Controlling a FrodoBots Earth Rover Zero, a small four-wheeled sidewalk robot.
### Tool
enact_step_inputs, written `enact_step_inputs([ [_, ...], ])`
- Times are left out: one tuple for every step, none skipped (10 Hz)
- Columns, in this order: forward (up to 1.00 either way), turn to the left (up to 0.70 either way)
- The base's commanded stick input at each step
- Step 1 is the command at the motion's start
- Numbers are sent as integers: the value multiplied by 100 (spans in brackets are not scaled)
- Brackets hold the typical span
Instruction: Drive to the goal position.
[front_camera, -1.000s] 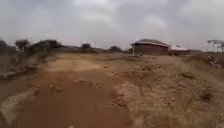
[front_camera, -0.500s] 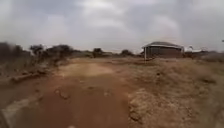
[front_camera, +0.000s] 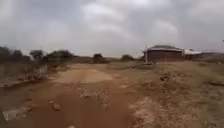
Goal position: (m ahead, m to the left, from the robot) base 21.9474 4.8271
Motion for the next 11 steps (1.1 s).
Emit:
enact_step_inputs([
  [50,0],
  [50,0],
  [50,0],
  [50,0],
  [50,0],
  [50,0],
  [50,0],
  [50,0],
  [50,0],
  [50,0],
  [50,0],
])
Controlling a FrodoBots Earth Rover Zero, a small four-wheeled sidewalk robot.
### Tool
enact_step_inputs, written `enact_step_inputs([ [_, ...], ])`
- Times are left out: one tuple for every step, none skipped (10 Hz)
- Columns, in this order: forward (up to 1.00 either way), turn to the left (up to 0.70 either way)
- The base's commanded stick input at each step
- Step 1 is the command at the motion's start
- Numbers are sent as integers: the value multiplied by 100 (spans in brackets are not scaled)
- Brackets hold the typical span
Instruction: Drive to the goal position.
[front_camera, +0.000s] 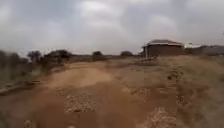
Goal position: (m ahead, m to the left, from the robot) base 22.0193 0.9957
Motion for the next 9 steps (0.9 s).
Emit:
enact_step_inputs([
  [50,0],
  [50,0],
  [50,0],
  [50,0],
  [50,0],
  [50,0],
  [50,0],
  [50,0],
  [50,0],
])
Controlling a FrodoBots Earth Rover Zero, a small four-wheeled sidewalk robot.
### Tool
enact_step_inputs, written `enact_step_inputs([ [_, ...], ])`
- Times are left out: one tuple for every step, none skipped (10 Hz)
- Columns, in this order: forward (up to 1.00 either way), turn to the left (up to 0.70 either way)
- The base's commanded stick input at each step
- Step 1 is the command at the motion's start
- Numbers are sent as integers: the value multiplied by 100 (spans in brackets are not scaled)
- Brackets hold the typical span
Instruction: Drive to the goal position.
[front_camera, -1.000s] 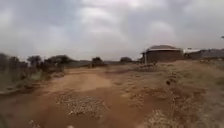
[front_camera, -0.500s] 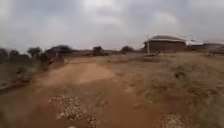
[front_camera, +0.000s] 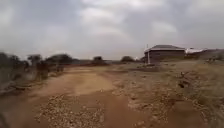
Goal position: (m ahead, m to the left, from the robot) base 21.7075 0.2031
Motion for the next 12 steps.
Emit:
enact_step_inputs([
  [50,0],
  [50,0],
  [50,0],
  [50,0],
  [50,0],
  [50,0],
  [50,0],
  [50,0],
  [50,0],
  [50,0],
  [50,0],
  [50,0],
])
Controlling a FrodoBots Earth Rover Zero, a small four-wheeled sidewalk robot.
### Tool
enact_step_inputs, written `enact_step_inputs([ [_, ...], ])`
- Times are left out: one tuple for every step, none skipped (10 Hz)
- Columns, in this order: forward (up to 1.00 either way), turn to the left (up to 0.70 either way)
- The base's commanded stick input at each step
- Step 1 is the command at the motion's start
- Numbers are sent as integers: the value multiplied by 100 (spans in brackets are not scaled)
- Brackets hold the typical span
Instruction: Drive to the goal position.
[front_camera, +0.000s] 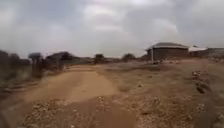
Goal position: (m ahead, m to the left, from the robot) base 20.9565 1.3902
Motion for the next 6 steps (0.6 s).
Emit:
enact_step_inputs([
  [50,0],
  [50,0],
  [50,0],
  [50,0],
  [50,0],
  [50,0],
])
